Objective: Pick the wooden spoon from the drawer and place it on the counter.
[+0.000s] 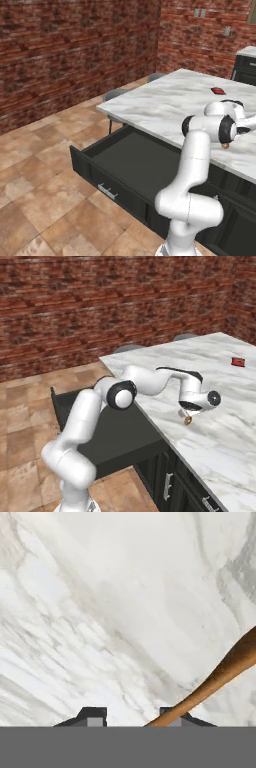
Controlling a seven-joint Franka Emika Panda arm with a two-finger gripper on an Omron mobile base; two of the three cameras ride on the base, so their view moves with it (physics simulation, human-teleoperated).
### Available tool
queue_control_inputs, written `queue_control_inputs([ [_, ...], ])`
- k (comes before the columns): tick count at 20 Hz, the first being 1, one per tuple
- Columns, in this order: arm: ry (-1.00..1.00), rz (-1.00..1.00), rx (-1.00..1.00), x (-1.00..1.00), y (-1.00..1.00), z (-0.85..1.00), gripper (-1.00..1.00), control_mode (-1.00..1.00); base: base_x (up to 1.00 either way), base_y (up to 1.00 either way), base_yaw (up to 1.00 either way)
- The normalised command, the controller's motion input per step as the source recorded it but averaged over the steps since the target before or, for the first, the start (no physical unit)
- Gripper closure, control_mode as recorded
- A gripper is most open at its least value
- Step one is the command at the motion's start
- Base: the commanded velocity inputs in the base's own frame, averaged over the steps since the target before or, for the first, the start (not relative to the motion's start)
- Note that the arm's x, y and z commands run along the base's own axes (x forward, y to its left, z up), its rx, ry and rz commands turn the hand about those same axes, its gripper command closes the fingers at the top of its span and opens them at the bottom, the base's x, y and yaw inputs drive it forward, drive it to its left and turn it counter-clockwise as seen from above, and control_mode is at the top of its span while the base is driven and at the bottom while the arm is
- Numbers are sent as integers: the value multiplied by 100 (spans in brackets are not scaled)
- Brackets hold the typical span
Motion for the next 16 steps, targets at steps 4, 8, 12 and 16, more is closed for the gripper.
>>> queue_control_inputs([
  [4,-9,10,-28,28,99,52,-100,-100,0,0,0],
  [8,-1,2,-33,49,100,41,-100,-100,0,0,0],
  [12,-15,4,-34,12,100,100,-100,-100,0,0,0],
  [16,4,26,-52,-27,100,100,-100,-100,0,0,0],
])
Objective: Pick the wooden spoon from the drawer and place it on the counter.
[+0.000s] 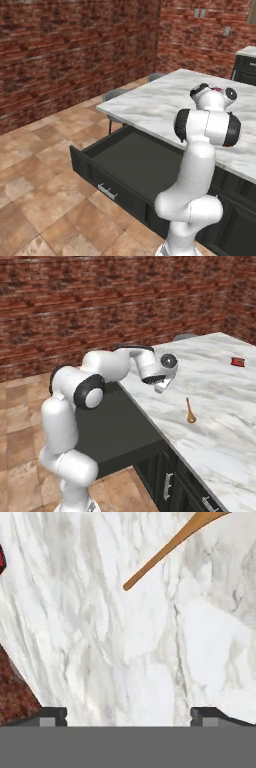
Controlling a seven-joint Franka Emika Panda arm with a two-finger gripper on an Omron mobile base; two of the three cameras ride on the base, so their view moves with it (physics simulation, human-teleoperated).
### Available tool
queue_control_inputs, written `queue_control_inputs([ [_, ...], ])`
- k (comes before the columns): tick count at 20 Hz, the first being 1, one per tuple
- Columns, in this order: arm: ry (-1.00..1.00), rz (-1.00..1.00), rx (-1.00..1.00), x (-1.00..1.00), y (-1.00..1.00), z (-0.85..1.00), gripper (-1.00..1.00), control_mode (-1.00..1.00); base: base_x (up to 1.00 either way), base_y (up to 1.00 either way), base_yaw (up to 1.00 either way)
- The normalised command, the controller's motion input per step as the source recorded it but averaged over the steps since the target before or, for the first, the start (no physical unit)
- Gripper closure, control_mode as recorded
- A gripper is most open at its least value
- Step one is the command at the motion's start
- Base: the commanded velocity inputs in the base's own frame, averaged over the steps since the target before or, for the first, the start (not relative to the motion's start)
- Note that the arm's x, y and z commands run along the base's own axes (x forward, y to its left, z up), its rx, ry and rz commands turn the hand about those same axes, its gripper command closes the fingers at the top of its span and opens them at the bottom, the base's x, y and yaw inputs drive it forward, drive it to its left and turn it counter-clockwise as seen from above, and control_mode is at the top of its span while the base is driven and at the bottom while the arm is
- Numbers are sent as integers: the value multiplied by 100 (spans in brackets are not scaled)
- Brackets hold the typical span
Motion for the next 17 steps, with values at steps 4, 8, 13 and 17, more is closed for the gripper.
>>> queue_control_inputs([
  [4,23,50,-63,-53,100,100,-100,-100,0,0,0],
  [8,19,60,-65,-58,100,96,-100,-100,0,0,0],
  [13,15,58,-56,-59,100,75,-100,-100,0,0,0],
  [17,11,50,-37,-85,91,52,-100,-100,0,0,0],
])
